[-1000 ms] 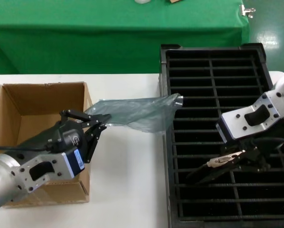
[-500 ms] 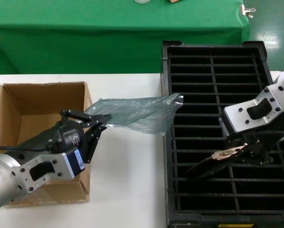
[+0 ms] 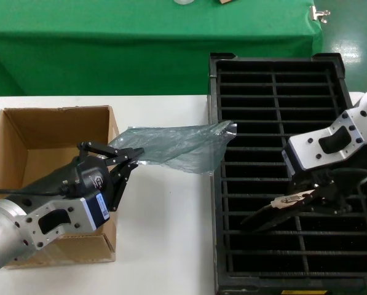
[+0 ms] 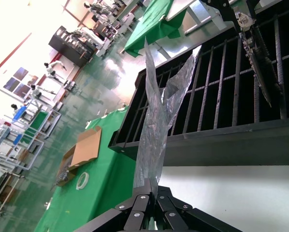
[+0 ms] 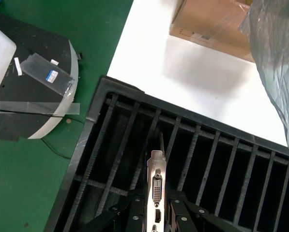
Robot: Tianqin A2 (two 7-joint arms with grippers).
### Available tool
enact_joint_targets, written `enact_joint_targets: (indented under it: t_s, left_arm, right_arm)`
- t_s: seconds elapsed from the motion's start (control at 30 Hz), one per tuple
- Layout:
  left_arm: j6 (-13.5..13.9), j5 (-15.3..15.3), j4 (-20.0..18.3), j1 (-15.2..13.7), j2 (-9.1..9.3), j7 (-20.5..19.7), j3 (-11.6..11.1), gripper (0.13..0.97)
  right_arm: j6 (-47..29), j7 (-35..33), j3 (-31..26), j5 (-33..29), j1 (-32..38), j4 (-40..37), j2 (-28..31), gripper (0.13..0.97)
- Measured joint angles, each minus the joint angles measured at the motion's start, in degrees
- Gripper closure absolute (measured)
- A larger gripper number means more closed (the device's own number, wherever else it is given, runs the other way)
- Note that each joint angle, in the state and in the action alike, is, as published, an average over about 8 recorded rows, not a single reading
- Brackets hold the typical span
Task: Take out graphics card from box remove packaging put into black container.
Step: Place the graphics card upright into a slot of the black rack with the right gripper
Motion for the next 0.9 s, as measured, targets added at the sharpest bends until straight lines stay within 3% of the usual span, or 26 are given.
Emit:
enact_joint_targets:
  t_s: [0.9]
  left_arm:
    - [0.0, 0.0, 0.0, 0.0, -0.01, 0.0, 0.0, 0.958]
  right_arm:
    - [0.0, -0.4, 0.0, 0.4, 0.1, -4.7, -6.8, 0.905]
